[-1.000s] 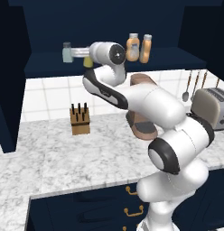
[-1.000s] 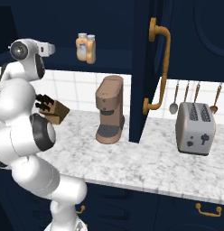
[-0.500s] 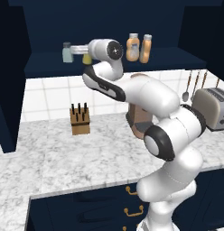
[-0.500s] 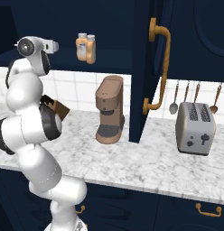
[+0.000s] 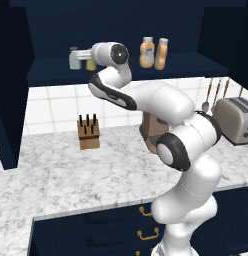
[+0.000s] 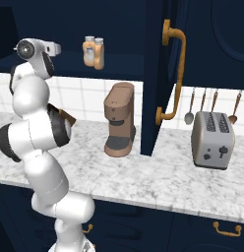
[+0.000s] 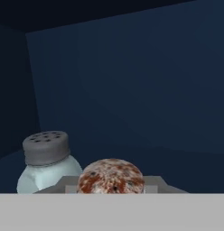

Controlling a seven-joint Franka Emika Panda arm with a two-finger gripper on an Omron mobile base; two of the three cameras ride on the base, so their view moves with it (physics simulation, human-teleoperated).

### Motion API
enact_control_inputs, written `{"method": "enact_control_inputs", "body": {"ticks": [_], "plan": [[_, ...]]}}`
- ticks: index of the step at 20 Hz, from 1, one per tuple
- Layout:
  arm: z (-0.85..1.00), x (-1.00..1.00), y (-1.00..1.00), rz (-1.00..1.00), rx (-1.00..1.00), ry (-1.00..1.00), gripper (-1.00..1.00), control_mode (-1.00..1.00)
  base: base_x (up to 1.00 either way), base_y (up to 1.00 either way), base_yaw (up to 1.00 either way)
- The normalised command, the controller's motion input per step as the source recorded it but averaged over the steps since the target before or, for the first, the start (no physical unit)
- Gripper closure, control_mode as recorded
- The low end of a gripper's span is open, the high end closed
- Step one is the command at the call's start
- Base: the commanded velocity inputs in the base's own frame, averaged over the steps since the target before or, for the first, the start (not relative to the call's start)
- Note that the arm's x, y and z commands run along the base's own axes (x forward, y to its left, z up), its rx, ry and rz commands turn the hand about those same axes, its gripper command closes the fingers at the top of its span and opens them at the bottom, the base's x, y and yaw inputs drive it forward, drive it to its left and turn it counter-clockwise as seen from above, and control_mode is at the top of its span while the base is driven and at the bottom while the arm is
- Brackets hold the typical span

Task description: Put the shaker and condiment bottle from the counter next to their counterparts in the cabinet.

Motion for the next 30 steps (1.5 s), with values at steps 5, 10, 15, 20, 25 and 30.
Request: {"method": "enact_control_inputs", "body": {"ticks": [5, 10, 15, 20, 25, 30], "plan": [[-0.36, 0.23, 0.08, 0.00, -0.02, 0.00, 1.00, -1.00, 0.00, 0.00, 0.00], [-0.50, 0.08, 0.00, 0.00, 0.00, -0.01, 1.00, -1.00, 0.00, 0.00, 0.00], [-0.35, 0.00, 0.11, 0.00, -0.01, -0.03, 1.00, -1.00, 0.00, 0.00, 0.00], [-0.31, 0.06, 0.25, 0.00, -0.06, -0.01, -1.00, -1.00, 0.00, 0.00, 0.00], [-0.21, 0.05, 0.00, 0.00, 0.00, 0.00, -1.00, -1.00, 0.00, 0.00, 0.00], [-0.04, -0.10, 0.04, 0.00, -0.02, -0.07, -1.00, -1.00, 0.00, 0.00, 0.00]]}}
